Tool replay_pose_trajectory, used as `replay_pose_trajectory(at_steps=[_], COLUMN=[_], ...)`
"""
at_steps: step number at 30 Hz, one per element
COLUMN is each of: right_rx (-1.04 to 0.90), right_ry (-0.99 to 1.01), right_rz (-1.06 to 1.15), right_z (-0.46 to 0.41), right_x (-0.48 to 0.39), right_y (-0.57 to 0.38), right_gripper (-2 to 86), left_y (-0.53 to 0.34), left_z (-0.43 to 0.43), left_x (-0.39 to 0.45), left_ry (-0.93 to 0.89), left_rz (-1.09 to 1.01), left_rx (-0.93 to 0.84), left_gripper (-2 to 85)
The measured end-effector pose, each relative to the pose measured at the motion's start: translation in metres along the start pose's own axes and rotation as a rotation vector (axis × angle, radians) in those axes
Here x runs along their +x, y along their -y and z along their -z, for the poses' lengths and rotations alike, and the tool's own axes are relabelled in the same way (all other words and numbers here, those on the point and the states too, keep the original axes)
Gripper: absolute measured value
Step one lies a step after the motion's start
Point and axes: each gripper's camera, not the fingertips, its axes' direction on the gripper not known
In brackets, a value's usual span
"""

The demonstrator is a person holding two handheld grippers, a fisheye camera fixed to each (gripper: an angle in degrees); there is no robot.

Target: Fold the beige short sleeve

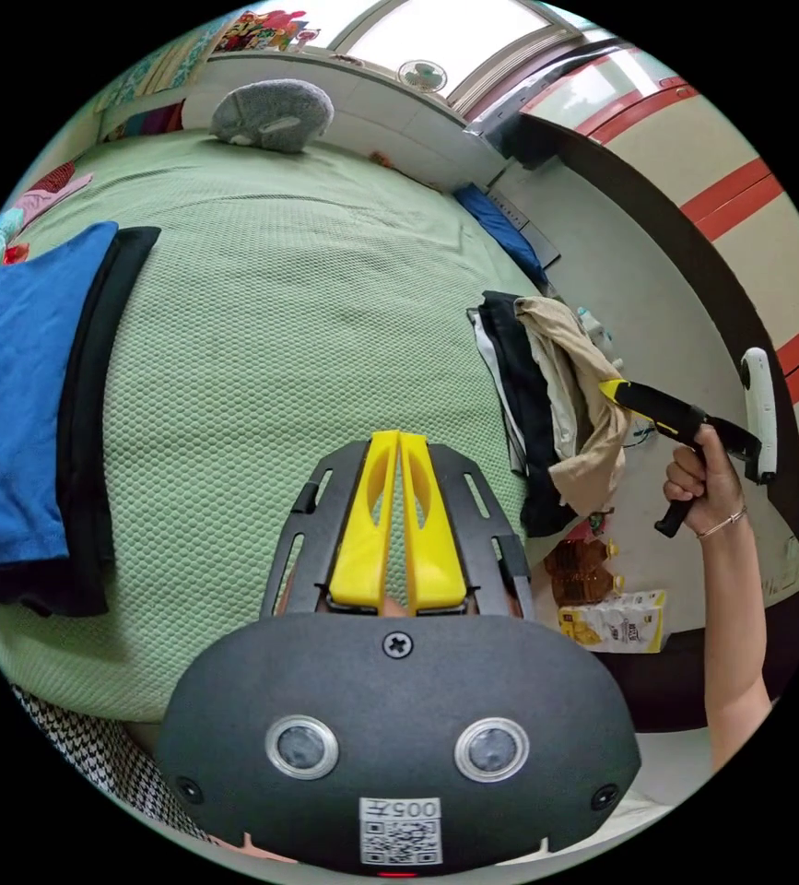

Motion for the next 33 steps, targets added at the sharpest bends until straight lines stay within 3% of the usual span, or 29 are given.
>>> replay_pose_trajectory(at_steps=[10, 16, 23, 27, 33], right_rx=[-0.060, -0.153, -0.038, 0.189, 0.136], right_ry=[0.224, 0.451, 0.525, 0.397, -0.064], right_rz=[0.112, 0.215, 0.421, 0.220, 0.233], right_z=[-0.066, -0.119, -0.117, -0.105, -0.125], right_x=[-0.113, -0.213, -0.281, -0.246, -0.230], right_y=[0.015, 0.010, -0.011, -0.012, 0.007], right_gripper=[-0.7, -0.4, 6.2, 5.9, 3.5], left_y=[0.006, -0.002, -0.005, 0.006, 0.021], left_z=[0.021, 0.051, 0.068, 0.053, 0.012], left_x=[-0.039, -0.069, -0.092, -0.085, -0.069], left_ry=[0.018, 0.125, 0.288, 0.297, 0.340], left_rz=[0.084, 0.150, 0.165, 0.104, -0.014], left_rx=[0.034, 0.126, 0.138, 0.085, -0.074], left_gripper=[-0.6, -0.6, -0.6, -0.6, -0.6])
